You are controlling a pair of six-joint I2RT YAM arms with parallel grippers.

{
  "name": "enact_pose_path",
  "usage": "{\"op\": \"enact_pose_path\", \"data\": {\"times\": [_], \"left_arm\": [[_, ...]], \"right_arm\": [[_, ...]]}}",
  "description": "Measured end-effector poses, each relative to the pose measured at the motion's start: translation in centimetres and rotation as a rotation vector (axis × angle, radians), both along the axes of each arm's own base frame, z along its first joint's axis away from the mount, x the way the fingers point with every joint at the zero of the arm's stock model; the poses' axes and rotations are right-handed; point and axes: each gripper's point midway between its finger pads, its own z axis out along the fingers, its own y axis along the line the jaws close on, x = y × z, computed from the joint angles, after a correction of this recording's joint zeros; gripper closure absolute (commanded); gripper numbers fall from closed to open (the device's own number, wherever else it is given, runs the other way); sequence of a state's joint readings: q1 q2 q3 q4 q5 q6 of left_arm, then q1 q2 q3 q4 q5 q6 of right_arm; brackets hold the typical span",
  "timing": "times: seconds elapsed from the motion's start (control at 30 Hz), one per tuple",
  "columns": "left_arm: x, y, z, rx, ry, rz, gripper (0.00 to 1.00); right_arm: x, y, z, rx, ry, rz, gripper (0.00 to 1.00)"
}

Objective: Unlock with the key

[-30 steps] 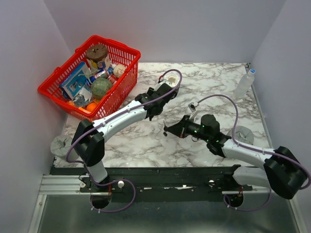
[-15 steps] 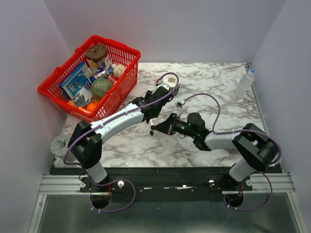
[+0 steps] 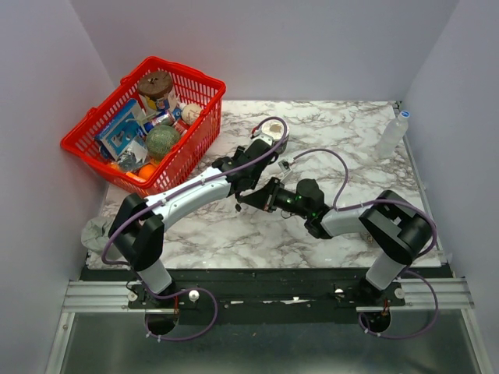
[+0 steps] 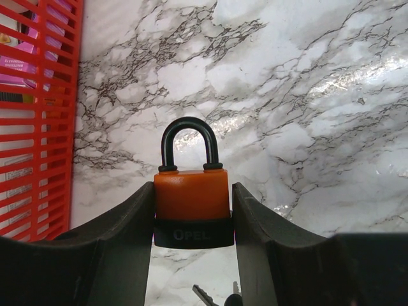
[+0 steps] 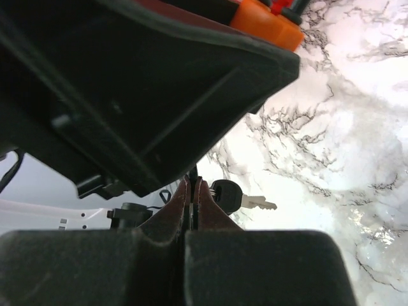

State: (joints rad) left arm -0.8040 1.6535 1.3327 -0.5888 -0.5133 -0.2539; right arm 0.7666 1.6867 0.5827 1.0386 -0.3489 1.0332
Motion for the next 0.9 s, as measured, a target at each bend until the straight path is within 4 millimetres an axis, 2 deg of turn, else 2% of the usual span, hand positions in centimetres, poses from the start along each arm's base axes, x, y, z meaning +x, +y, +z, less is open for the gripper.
{"op": "enact_pose_path", "data": {"times": [0.9], "left_arm": [[-0.2, -0.3, 0.2, -0.021, 0.003, -0.011, 1.0]], "right_arm": [[1.1, 0.0, -0.3, 0.006, 0.025, -0.05, 0.99]]}}
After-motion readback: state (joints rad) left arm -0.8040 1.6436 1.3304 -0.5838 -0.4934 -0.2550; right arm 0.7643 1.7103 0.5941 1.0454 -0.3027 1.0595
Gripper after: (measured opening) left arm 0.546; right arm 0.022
